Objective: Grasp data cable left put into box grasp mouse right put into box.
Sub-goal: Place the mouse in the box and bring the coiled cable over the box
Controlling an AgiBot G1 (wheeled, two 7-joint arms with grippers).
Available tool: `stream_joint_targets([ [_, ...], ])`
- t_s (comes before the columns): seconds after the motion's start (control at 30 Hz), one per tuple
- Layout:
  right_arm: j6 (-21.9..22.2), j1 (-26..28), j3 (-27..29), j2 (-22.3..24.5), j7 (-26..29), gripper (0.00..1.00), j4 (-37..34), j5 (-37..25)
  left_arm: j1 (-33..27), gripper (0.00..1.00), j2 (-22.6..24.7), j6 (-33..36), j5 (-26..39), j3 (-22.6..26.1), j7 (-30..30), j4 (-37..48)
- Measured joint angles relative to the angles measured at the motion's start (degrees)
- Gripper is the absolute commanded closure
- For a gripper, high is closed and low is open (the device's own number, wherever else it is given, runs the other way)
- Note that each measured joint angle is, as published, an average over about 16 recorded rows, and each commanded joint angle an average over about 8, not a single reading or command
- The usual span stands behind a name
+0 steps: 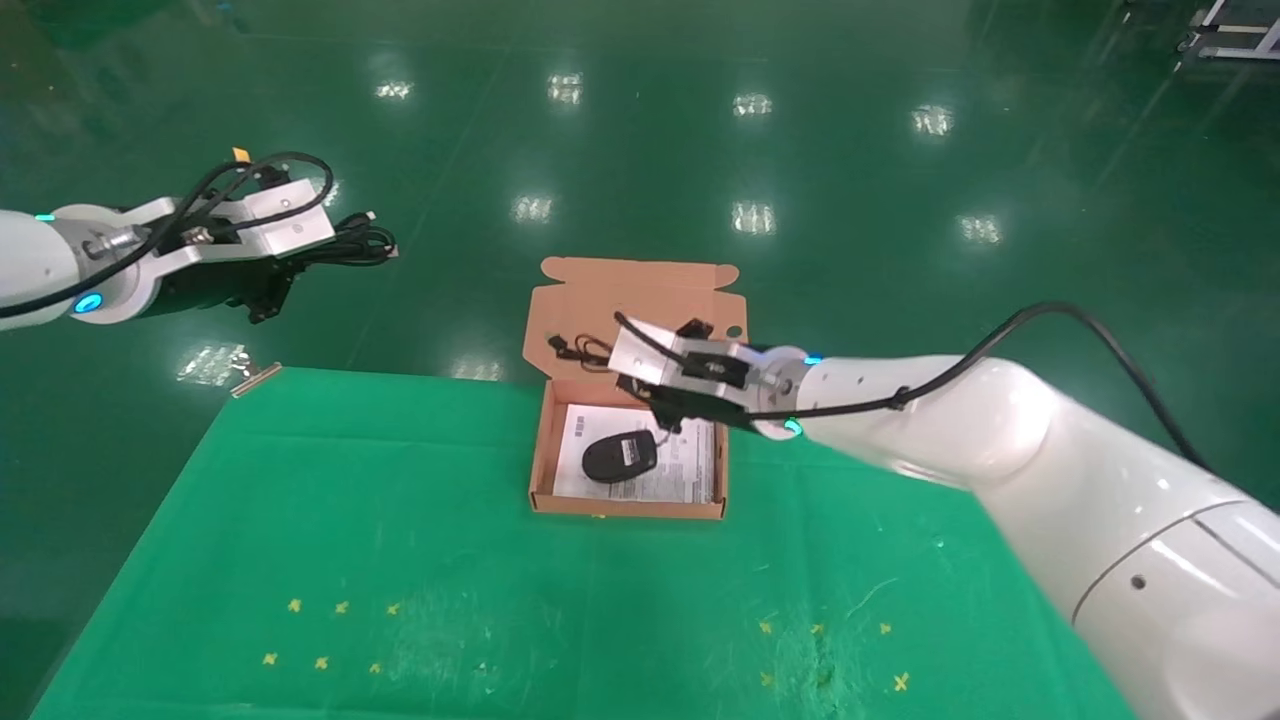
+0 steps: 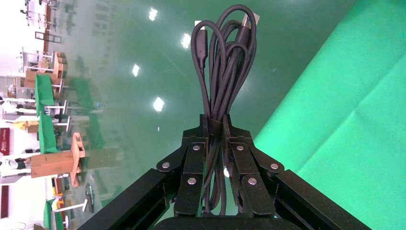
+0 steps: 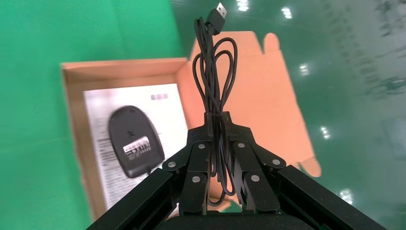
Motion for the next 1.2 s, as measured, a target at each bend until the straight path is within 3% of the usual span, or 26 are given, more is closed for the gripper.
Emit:
stream_joint_targets([
  [0.13, 0.5, -0.2, -2.1, -0.1, 0.8, 0.98, -0.1, 1.5, 0.0, 1.0, 0.0, 0.0, 0.0, 0.0, 0.0, 0.0],
  [0.4, 1.4, -0.2, -5.1, 0.6, 2.3, 0.02, 1.0, 3.9, 0.5, 1.0, 0.3, -0.1, -0.4, 0.2, 0.4, -0.2],
  [0.87, 2.3, 0.7, -6.5, 2.3, 3.6, 0.0, 4.0, 4.4, 2.2, 1.0, 3.5, -3.3, -5.9, 1.3, 6.2, 4.5],
  [1.2, 2.9, 2.0, -6.5, 5.5, 4.1, 0.0, 5.5, 3.8, 3.6, 1.0, 8.5, -8.1, -11.8, 1.8, 13.2, 11.4],
])
